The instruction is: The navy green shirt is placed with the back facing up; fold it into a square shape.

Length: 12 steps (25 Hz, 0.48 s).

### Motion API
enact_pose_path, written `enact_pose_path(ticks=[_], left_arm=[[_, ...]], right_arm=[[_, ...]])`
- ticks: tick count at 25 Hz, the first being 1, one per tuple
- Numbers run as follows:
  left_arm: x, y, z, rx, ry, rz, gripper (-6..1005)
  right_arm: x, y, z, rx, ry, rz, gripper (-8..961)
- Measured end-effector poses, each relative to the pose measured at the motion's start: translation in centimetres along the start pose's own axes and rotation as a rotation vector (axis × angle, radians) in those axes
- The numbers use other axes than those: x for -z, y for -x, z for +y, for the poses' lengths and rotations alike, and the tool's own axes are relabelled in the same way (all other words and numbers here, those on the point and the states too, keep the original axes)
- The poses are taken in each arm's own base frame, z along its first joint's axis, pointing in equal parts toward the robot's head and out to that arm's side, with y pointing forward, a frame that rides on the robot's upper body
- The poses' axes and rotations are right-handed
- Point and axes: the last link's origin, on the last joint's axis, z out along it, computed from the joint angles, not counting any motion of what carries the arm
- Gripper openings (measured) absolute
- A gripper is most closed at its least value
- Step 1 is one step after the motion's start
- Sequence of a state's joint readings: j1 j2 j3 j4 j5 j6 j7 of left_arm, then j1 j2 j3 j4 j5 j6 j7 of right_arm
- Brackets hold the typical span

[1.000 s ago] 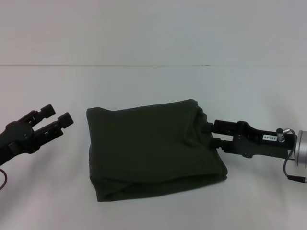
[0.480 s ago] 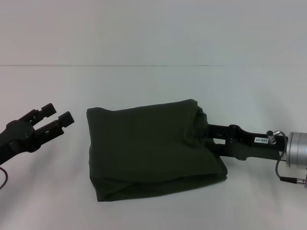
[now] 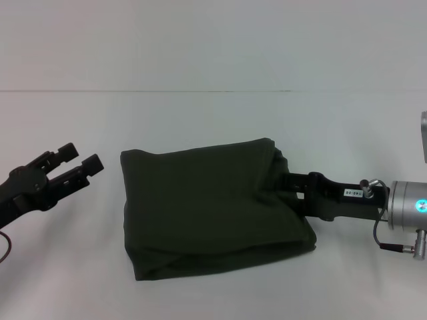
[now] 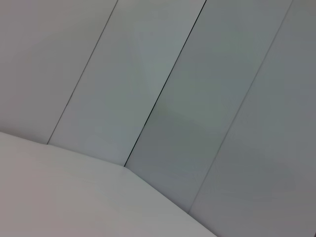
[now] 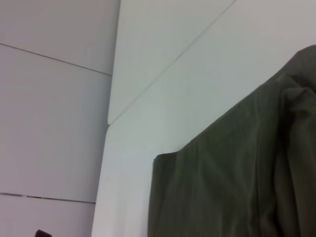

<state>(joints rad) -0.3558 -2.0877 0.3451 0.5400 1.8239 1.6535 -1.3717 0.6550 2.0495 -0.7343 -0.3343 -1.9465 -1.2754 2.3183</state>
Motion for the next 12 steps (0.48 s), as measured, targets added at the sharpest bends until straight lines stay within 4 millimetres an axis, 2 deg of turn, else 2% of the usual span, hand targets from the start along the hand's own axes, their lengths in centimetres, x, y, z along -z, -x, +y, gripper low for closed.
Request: enact_pose_path(ticks=[4,12], left_arm=[[0.0,0.0,0.0,0.0,0.0,0.0,905],[0.0,0.0,0.0,0.0,0.0,0.0,905]], right_arm=[[-0.15,-0.16,-0.33,0.0,-0.018,-0.004,725],[-0.32,-0.27,-0.65,0.022,-0.042,-0.008,576]])
